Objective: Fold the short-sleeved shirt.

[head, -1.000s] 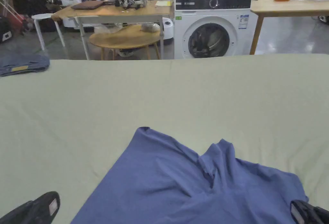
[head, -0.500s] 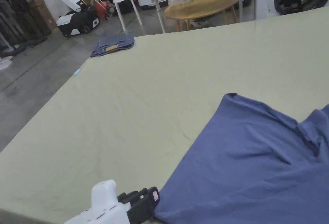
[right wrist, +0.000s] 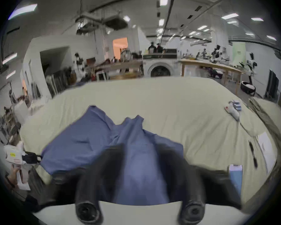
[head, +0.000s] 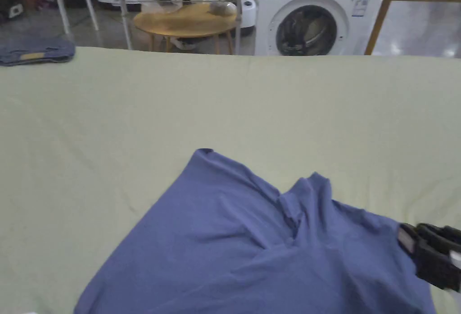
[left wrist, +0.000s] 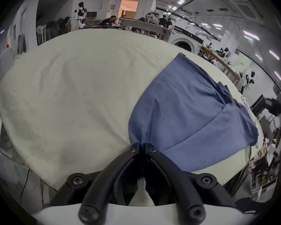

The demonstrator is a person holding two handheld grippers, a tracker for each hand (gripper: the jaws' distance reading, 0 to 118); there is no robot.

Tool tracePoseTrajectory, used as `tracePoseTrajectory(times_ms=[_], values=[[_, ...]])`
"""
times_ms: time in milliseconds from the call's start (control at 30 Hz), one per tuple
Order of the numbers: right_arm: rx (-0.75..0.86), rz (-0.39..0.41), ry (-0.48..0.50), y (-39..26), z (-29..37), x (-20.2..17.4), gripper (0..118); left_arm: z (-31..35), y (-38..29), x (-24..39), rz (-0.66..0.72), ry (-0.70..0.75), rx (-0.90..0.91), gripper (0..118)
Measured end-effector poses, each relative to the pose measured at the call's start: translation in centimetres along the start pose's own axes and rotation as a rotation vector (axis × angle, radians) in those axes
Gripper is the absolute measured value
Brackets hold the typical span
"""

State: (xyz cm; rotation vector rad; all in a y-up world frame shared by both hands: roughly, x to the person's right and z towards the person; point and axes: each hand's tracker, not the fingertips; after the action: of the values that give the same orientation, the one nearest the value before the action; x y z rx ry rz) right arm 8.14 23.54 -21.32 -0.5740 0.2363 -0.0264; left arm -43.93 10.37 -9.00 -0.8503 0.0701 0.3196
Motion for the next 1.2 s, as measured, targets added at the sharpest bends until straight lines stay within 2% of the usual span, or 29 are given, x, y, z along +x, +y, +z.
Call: tracePoseTrajectory(times_ms=[67,133,233,333,400,433,467,500,533,567,667,733,800,900,933,1100,1200], values=[[-0.153,0.083,0.012,2.0,-5.0,1.6,69,0.3,-0.1,0.2,0.01,-0.003,-0.004,0],[-0.266,0.204,-0.026,3.7,-10.3,2.4,69,0.4,-0.2,0.0,0.029,-0.009,0.002,0],[-0.448,0.292,-0.073,4.7,-17.3,3.7,69,0.4,-0.3,-0.3,0.05,-0.018,0.004,0],[-0.629,0.263,-0.083,3.5,-22.8,5.0,67,0.5,-0.4,-0.5,0.063,-0.023,0.005,0],[-0.677,0.222,-0.03,2.3,-24.3,5.4,52,0.5,-0.5,-0.7,0.072,-0.028,0.011,0],[-0.659,0.202,-0.025,1.8,-24.1,5.2,45,0.6,-0.6,-0.8,0.073,-0.031,0.012,0],[-0.634,0.211,-0.057,2.2,-23.7,5.0,25,0.5,-0.5,-0.8,0.073,-0.034,0.01,0],[-0.623,0.202,-0.049,2.5,-23.3,4.8,0,0.5,-0.5,-0.8,0.074,-0.034,0.008,0],[-0.608,0.2,-0.033,2.8,-22.8,4.6,0,0.5,-0.5,-0.9,0.075,-0.035,0.008,0],[-0.584,0.251,-0.049,2.8,-21.9,3.8,0,0.5,-0.5,-0.9,0.076,-0.037,0.009,0],[-0.558,0.275,-0.039,3.4,-20.5,3.7,0,0.9,-0.6,-2.1,0.106,-0.103,0.049,0],[-0.474,0.265,-0.077,4.6,-18.2,3.5,0,1.8,-0.6,-2.6,0.15,-0.132,0.1,0],[-0.373,0.229,-0.041,6.5,-14.7,3.5,0,3.2,0.2,-2.4,0.163,-0.087,0.161,0],[-0.221,0.217,-0.008,9.6,-8.9,3.4,0,6.2,3.0,-2.0,0.092,-0.174,0.32,0],[-0.149,0.221,-0.025,11.2,-6.2,3.0,0,7.9,4.7,-1.1,0.034,-0.209,0.4,0],[0.119,0.164,-0.014,16.6,2.4,3.0,0,13.3,13.0,3.3,-0.08,-0.286,0.57,0],[0.229,0.141,-0.079,19.6,5.4,3.3,0,15.1,19.3,4.9,-0.178,-0.283,0.627,0]])
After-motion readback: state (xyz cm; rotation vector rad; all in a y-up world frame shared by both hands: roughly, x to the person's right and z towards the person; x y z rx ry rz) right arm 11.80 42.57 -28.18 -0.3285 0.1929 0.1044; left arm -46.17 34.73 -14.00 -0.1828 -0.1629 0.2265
